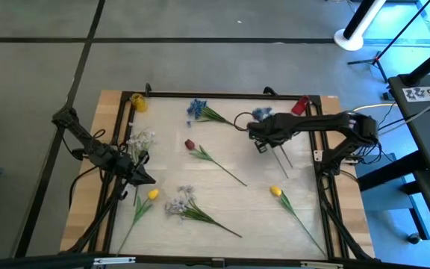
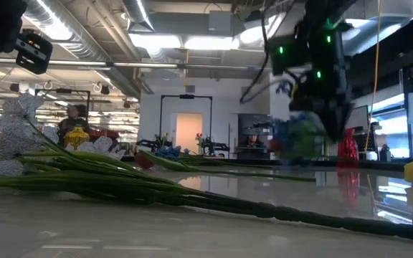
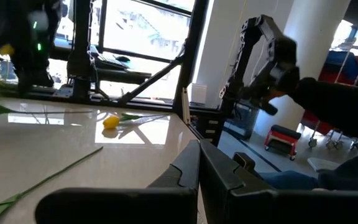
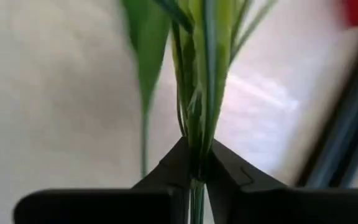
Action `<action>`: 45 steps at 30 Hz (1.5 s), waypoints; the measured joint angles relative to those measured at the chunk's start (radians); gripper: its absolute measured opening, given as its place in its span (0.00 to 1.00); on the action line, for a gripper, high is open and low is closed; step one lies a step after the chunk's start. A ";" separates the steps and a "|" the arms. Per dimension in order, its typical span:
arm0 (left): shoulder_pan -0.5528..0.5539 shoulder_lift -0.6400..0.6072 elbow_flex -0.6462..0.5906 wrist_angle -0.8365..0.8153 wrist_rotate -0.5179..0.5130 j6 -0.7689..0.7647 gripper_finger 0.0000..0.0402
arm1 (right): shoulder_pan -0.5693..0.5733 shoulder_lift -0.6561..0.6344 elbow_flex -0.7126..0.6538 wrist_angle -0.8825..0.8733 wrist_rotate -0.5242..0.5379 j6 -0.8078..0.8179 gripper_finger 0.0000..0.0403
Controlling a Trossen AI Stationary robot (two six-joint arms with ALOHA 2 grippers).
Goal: Sort flowers into vase by color
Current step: Put the bottom blue flower into the red vase
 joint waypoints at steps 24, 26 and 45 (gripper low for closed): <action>0.000 0.000 0.000 0.000 0.000 0.000 0.00 | -0.136 -0.101 0.071 -0.083 1.090 0.359 0.03; 0.000 0.000 0.000 -0.001 0.000 0.000 0.00 | -0.184 -0.115 0.036 -0.041 1.120 0.359 0.02; 0.000 0.000 0.000 0.000 0.000 0.000 0.00 | -0.508 -0.226 -0.058 1.106 0.528 -0.807 0.01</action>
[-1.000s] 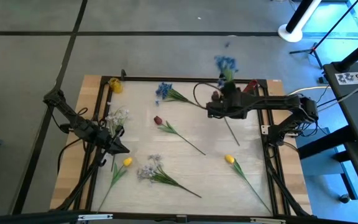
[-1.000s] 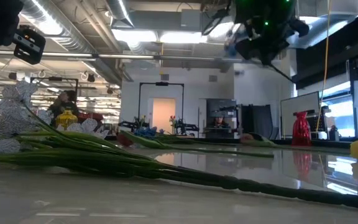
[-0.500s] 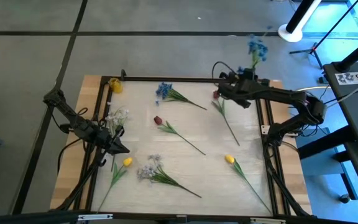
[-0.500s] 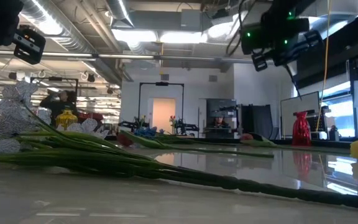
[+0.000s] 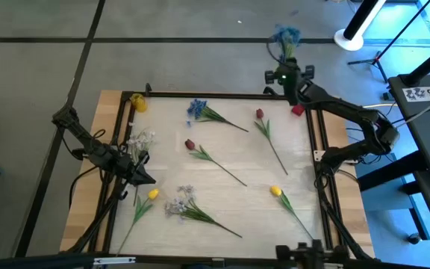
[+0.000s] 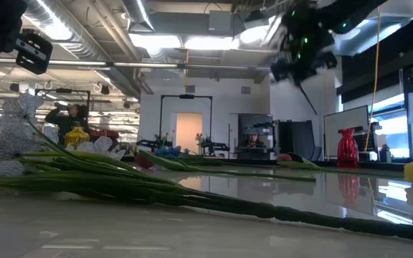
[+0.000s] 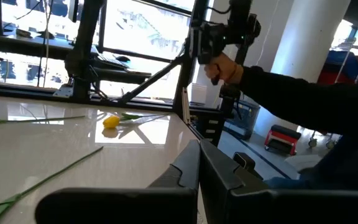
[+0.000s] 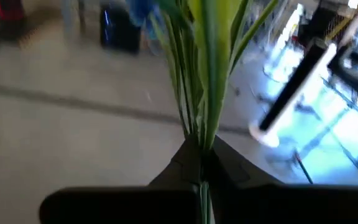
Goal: Sort flowers into vase by color
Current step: Put the bottom blue flower into the red vase
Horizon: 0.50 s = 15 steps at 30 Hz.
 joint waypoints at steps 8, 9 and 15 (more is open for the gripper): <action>0.000 0.000 0.000 0.000 0.000 0.000 0.00 | -0.039 -0.304 -0.415 0.493 -0.028 -0.069 0.01; 0.000 0.000 0.000 0.000 0.000 0.000 0.00 | -0.041 -0.337 -0.477 0.578 -0.034 -0.095 0.01; 0.000 0.000 0.000 0.001 0.000 0.000 0.00 | -0.045 -0.431 -0.632 0.800 -0.124 -0.253 0.01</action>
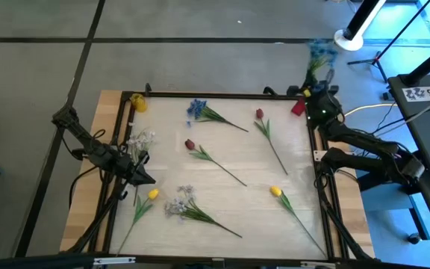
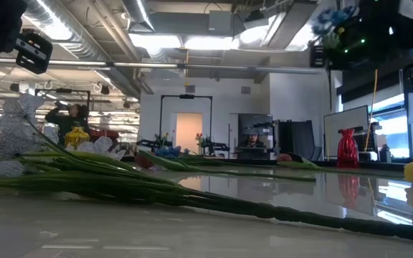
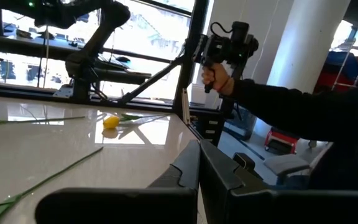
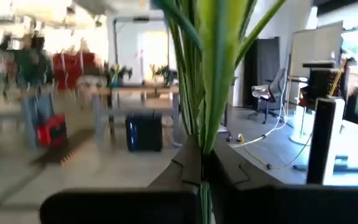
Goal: Sort flowers into vase by color
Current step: Put the bottom blue flower into the red vase
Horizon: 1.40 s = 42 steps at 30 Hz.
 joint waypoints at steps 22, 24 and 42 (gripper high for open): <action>0.000 0.000 0.000 -0.001 0.000 0.000 0.00 | 0.002 0.157 -0.033 -0.007 0.115 -0.160 0.03; 0.000 0.000 0.000 0.000 0.000 0.000 0.00 | 0.002 0.161 -0.037 -0.007 0.117 -0.160 0.03; 0.000 0.000 0.000 -0.001 0.000 0.000 0.00 | 0.002 0.182 -0.037 0.080 0.125 -0.248 0.04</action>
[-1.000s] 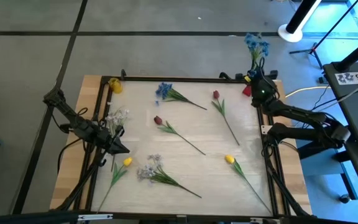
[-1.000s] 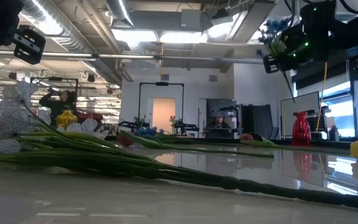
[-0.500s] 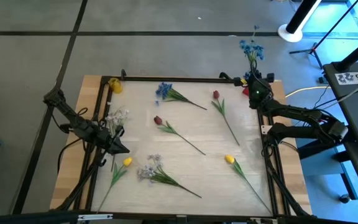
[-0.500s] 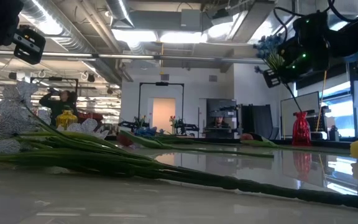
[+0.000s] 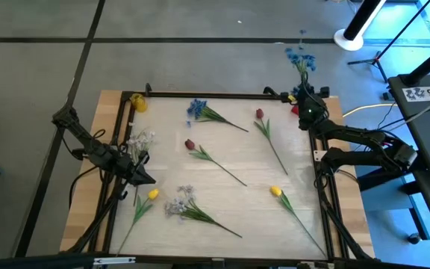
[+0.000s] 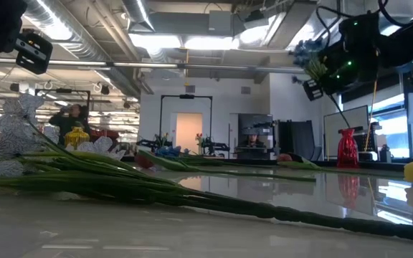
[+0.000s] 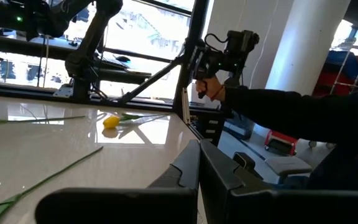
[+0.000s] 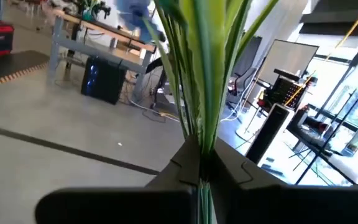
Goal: Sort flowers into vase by color
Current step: Put the bottom blue flower into the red vase
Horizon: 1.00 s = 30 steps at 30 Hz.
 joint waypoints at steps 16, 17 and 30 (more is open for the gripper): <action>0.000 0.000 0.000 0.000 0.000 0.000 0.00 | -0.020 0.132 -0.008 0.051 0.036 0.126 0.04; 0.000 0.000 0.000 0.000 0.000 0.000 0.00 | -0.019 0.132 -0.013 0.049 0.047 0.134 0.04; 0.000 0.000 0.000 0.000 0.000 0.000 0.00 | 0.023 0.129 -0.038 0.042 -0.011 0.457 0.04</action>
